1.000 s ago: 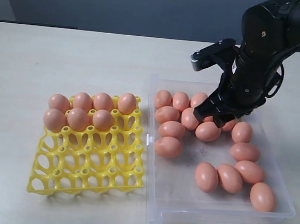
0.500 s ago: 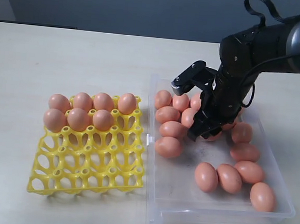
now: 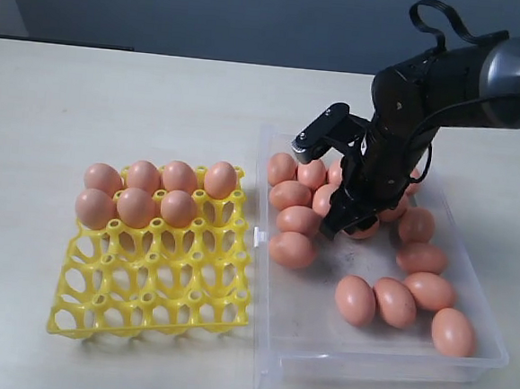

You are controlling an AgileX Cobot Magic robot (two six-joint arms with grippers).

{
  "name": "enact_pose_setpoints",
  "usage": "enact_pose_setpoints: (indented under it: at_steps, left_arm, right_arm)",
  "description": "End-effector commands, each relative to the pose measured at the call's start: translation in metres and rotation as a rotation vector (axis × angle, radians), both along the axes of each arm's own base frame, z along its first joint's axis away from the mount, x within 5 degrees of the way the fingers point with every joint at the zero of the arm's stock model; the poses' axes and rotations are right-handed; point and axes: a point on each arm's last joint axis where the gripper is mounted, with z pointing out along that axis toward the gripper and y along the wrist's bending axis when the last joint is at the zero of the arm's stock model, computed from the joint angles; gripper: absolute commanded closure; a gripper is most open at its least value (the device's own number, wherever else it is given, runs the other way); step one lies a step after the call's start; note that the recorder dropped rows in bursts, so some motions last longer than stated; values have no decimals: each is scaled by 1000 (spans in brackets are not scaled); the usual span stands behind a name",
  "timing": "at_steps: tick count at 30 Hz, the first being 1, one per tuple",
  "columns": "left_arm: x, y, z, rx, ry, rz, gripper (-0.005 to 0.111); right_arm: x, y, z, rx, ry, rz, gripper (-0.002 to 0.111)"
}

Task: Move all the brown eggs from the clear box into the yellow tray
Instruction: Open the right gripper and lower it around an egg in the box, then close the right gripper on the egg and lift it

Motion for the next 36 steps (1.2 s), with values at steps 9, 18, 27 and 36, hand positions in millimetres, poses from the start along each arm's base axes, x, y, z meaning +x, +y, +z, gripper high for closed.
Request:
enact_pose_setpoints:
  at_steps: [9,18,27,36]
  left_arm:
    - [0,-1,1,-1,-9,-12,106]
    - [0,-1,1,-1,-9,-12,106]
    - [0,-1,1,-1,-9,-12,106]
    - [0,-1,1,-1,-9,-12,106]
  right_arm:
    - [-2,-1,-26,4,58,-75,108]
    - [-9,2,40,170,-57,-171,108]
    - [-13,-1,67,198,-131,-155,108]
    - [-19,-4,36,84,55,-135,84]
